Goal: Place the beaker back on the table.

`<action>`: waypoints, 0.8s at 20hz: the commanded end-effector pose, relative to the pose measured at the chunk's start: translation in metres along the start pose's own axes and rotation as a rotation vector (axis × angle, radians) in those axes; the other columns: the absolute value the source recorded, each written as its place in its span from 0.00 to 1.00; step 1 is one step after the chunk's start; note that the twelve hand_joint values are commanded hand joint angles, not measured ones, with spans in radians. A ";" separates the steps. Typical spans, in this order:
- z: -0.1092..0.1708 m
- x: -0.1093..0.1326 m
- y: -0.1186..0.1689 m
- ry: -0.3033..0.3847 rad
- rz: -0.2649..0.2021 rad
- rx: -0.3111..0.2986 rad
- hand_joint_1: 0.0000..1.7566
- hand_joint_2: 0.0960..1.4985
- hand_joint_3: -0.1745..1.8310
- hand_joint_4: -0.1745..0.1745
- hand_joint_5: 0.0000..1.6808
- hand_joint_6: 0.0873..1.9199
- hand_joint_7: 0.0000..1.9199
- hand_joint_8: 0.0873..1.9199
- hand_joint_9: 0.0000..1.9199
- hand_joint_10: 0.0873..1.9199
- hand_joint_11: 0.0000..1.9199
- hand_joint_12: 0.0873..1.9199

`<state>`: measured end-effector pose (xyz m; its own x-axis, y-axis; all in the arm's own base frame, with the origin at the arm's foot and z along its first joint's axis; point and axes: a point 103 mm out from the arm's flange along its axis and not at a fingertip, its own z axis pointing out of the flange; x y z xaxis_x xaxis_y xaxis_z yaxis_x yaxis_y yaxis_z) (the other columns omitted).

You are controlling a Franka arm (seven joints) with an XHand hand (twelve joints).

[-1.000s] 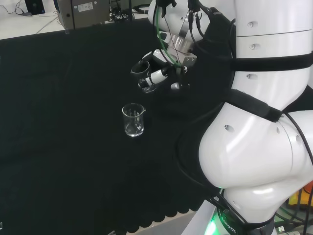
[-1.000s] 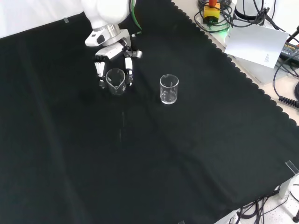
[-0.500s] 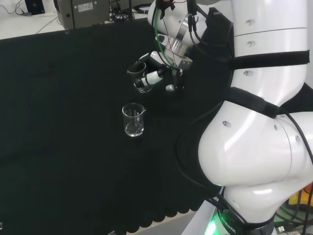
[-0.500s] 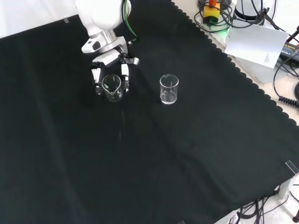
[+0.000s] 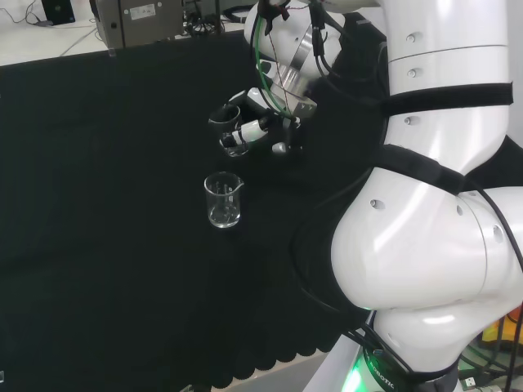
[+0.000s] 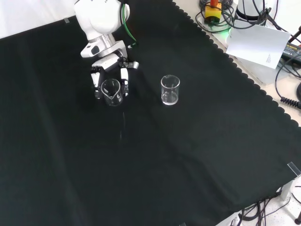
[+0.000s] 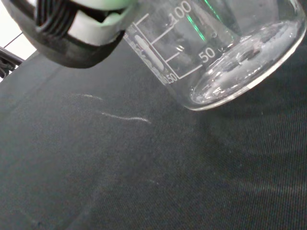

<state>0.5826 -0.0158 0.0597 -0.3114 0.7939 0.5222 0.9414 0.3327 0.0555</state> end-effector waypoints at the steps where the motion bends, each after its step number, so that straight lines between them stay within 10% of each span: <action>1: 0.004 -0.001 -0.003 0.003 0.004 0.008 0.74 0.67 0.00 0.24 0.77 0.19 0.79 0.08 0.84 0.19 0.73 0.29; 6: 0.010 -0.007 -0.012 0.011 0.009 0.035 0.73 0.68 0.01 0.46 0.71 0.30 0.73 0.17 0.78 0.14 0.72 0.28; 10: 0.011 -0.009 -0.020 0.026 0.018 0.107 0.65 0.65 0.00 0.29 0.42 0.45 0.45 0.36 0.65 0.08 0.57 0.42; 16: 0.009 -0.004 -0.034 -0.013 0.044 0.166 0.58 0.61 0.00 0.28 0.23 0.28 0.24 0.36 0.43 0.17 0.28 0.63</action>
<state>0.5624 -0.0233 0.0458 -0.2866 0.7944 0.5355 0.9245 0.3759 -0.0628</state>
